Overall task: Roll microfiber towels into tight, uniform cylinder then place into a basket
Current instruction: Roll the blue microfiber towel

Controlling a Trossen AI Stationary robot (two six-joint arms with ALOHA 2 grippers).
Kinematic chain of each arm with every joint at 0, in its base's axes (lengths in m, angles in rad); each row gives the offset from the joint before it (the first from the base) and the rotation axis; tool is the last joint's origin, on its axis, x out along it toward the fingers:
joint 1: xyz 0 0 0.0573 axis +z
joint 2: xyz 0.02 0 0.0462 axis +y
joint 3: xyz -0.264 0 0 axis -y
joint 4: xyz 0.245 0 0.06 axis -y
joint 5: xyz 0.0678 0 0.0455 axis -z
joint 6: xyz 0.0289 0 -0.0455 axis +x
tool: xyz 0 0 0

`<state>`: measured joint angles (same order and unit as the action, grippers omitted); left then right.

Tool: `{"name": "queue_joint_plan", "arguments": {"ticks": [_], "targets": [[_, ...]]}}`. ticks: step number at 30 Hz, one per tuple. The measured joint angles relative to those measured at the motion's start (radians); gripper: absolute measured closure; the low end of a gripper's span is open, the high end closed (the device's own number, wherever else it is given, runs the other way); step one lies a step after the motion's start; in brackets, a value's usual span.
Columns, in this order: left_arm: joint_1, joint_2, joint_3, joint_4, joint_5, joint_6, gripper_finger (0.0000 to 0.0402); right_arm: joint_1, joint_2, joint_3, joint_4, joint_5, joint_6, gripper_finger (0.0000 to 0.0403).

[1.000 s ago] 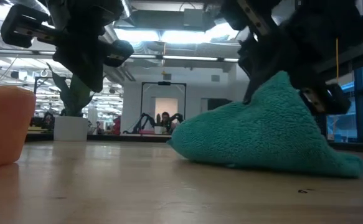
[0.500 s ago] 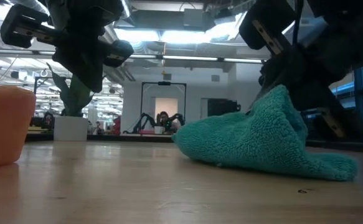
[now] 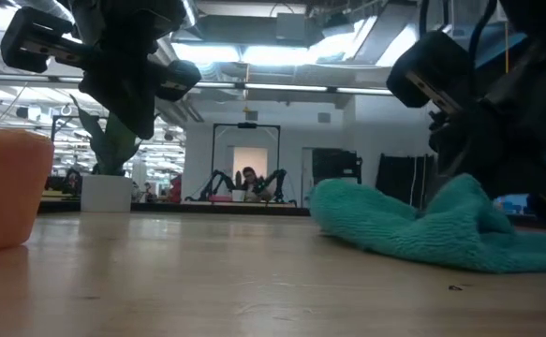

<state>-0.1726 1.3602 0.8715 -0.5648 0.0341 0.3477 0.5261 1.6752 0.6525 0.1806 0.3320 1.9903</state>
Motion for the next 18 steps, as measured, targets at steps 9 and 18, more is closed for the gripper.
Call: {"name": "queue_joint_plan", "arguments": {"ticks": [9,18], "targets": [[0.0,0.0,0.0,0.0,0.0,0.0,0.0402,0.002,0.0,0.0,0.003,-0.062,-0.047,0.0389],[0.0,0.0,0.0,0.0,0.0,-0.006,0.0402,-0.006,0.0,0.0,0.006,-0.099,-0.061,0.033]]}}
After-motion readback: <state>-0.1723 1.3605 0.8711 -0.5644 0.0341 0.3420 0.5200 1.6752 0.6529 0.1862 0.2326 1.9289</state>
